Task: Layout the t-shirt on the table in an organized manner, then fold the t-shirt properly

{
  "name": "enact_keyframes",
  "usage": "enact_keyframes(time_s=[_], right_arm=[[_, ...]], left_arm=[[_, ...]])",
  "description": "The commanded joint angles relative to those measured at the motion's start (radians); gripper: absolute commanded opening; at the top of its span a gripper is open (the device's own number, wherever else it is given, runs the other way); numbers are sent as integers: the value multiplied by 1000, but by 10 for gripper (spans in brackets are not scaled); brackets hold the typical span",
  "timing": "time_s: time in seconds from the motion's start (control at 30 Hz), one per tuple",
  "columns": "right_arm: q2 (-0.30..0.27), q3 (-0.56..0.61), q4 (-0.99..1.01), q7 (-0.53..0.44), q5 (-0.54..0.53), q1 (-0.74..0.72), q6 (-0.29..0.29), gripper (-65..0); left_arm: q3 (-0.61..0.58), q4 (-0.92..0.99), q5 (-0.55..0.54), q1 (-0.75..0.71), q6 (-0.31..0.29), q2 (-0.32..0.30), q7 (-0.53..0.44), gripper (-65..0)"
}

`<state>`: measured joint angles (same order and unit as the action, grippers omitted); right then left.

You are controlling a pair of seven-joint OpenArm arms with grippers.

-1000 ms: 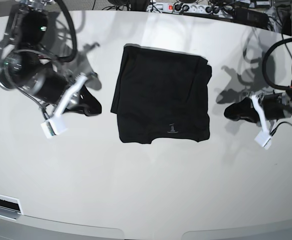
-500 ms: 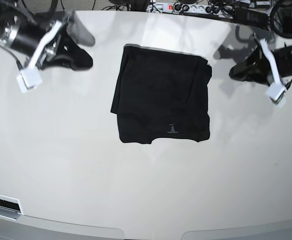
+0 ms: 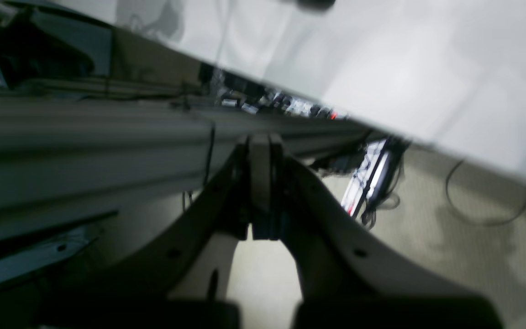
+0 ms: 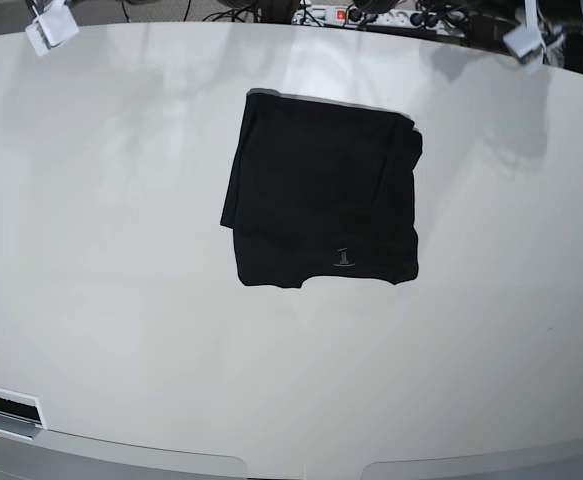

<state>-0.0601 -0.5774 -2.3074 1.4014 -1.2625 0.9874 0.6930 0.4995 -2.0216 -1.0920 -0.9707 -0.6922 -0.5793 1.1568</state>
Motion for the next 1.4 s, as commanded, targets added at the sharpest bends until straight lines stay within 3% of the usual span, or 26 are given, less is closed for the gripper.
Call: enact_keyframes(time_s=[0.0,0.13,0.27,0.37,0.5,0.7,0.9,1.07,1.17,1.23,1.37], right_arm=[[-3,-4,-3,-5,-11,38,5,-650],[-5,-4,96,-5,0,112,5,-650],[-11,8,291,-15,80,121,5,-650],[-39,44,449,-59,151,92,5,-650],[-84,132,663,-130,277,29,5,-650],[-149,272,986,-349,496,-103,5,-650],[-173,380,1311,-639,731,-240,5,-650],[-172,472,1529,-954,942,-359,-8,-650],[-169,544,1616,-1110,1052,-454,-121,-650],[-159,605,1650,-1155,1086,-521,-172,-650],[-118,718,1668,-1159,1143,-635,-282,-650]], left_arm=[[8,-12,-16,-44,-6,-1,-3,-650],[4,-12,-1,-191,-6,15,-10,-650],[2,-11,28,-268,-6,47,-56,-650],[-33,11,77,-259,21,64,-69,-650],[-150,97,216,-253,42,61,-187,-650],[-365,366,417,-89,177,61,-318,-650],[-543,762,544,133,192,64,-549,-650],[-639,1124,691,329,193,111,-931,-650],[-657,1329,780,463,203,175,-1188,-650],[-658,1445,828,555,267,224,-1315,-650],[-658,1569,856,695,400,325,-1358,-650]])
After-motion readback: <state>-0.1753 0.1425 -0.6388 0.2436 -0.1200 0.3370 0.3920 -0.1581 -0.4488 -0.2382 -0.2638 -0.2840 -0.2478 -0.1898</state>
